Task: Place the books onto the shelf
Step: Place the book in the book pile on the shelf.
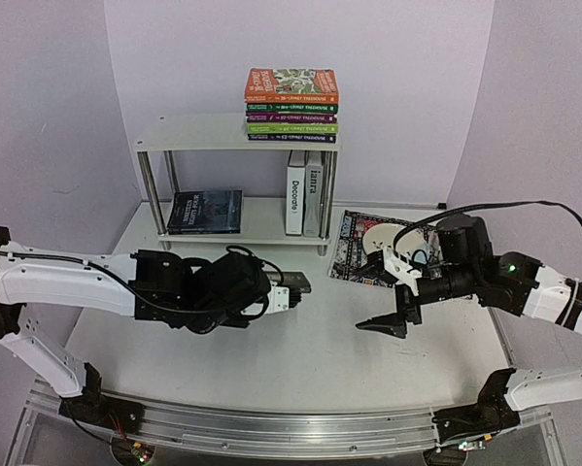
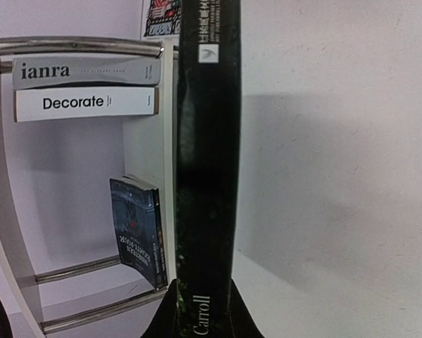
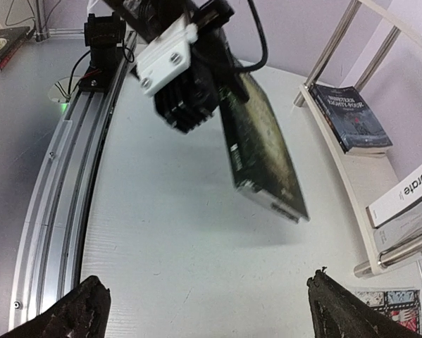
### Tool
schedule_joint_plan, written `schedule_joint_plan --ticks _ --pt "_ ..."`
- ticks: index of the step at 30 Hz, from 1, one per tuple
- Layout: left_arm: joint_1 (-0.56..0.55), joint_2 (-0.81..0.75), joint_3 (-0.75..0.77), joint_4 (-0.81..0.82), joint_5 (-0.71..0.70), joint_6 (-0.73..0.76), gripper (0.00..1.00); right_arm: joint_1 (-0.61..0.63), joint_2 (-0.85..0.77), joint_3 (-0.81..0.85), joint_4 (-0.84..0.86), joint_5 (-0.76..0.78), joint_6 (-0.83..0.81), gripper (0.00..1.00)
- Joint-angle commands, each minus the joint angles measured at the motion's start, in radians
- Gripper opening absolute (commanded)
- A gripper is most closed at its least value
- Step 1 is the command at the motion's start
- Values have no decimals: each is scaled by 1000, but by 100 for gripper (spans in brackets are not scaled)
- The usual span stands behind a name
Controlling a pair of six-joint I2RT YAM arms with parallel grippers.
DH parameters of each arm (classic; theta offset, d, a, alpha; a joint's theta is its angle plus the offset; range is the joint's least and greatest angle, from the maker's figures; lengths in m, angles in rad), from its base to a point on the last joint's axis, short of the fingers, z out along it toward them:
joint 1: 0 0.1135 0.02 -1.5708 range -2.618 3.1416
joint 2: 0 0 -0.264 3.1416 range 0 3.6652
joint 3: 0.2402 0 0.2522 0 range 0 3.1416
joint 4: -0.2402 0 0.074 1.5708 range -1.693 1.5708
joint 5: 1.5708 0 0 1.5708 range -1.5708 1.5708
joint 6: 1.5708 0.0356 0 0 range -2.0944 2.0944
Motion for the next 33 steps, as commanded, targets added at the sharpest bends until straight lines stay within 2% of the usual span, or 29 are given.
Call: schedule_joint_plan --ticks 1,3,8,10,12,16,23,28,33 --pt "108 -72 12 157 -87 123 0 3 -34 -33 70 11 44 98" --pt "161 -89 -14 255 -58 189 0 4 -34 -37 76 9 49 98" --pt "254 -173 -179 674 0 479 0 3 -32 -38 79 -5 64 98" --pt "295 -194 -200 747 72 526 0 4 -34 -36 80 -16 72 98" --pt "340 -204 -191 746 133 539 0 4 -36 -34 82 -31 79 98" --pt "405 -197 -205 749 207 663 0 4 -38 -33 83 -53 83 98" --pt "625 -156 -202 757 440 681 0 3 -23 -31 93 -67 87 98" --pt "752 -52 -150 771 546 678 0 3 -16 -22 94 -83 102 98" --pt "802 61 -86 812 591 685 0 3 -29 -20 94 -89 117 98"
